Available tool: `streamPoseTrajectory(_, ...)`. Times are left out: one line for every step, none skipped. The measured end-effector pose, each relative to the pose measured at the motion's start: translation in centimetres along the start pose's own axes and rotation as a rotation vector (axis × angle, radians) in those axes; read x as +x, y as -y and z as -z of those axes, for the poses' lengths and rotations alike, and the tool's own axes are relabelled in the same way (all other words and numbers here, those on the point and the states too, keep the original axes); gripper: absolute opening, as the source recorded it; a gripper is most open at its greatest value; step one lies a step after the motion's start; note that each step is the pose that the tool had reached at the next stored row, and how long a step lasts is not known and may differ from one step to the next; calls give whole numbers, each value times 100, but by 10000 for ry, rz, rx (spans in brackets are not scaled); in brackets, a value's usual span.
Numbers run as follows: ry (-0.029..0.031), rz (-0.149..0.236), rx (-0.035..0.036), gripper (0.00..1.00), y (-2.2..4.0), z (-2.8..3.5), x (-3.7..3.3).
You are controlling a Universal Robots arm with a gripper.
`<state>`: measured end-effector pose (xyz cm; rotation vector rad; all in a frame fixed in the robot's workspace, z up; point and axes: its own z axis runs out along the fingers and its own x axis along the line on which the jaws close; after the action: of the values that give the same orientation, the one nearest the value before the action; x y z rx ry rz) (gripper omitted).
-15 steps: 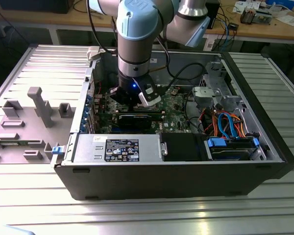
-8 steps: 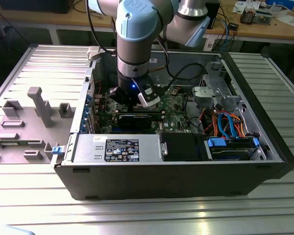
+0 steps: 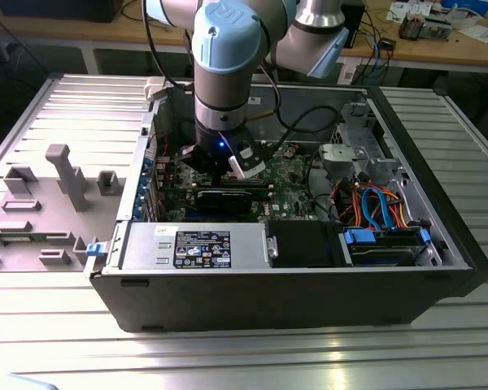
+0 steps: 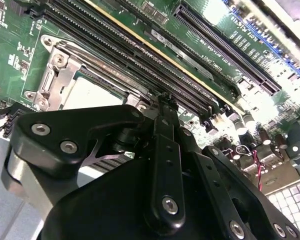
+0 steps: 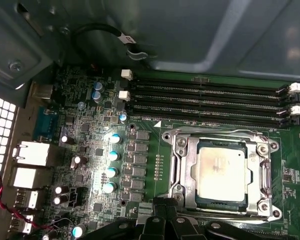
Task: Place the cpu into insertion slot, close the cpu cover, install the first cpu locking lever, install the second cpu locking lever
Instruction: 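Install the second cpu locking lever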
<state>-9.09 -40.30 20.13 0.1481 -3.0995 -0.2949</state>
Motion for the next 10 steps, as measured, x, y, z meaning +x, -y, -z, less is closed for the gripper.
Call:
streamPoseTrajectory(0, 2, -20, 11, 0, -4, 1)
streamPoseTrajectory(0, 3, -39, 11, 0, -8, 2)
streamPoseTrajectory(2, 3, -51, 11, 0, -10, 3)
streamPoseTrajectory(1, 1, -51, 11, 0, -10, 5)
streamPoseTrajectory(-1, 1, -53, 11, 0, -11, 7)
streamPoseTrajectory(-3, 0, -51, 11, 0, -11, 10)
streamPoseTrajectory(-7, 0, -45, 11, 1, -10, 12)
streamPoseTrajectory(-9, 1, -41, 11, 1, -9, 12)
streamPoseTrajectory(-10, -1, -29, 11, 1, -10, 13)
streamPoseTrajectory(-13, -2, -14, 11, 0, -11, 13)
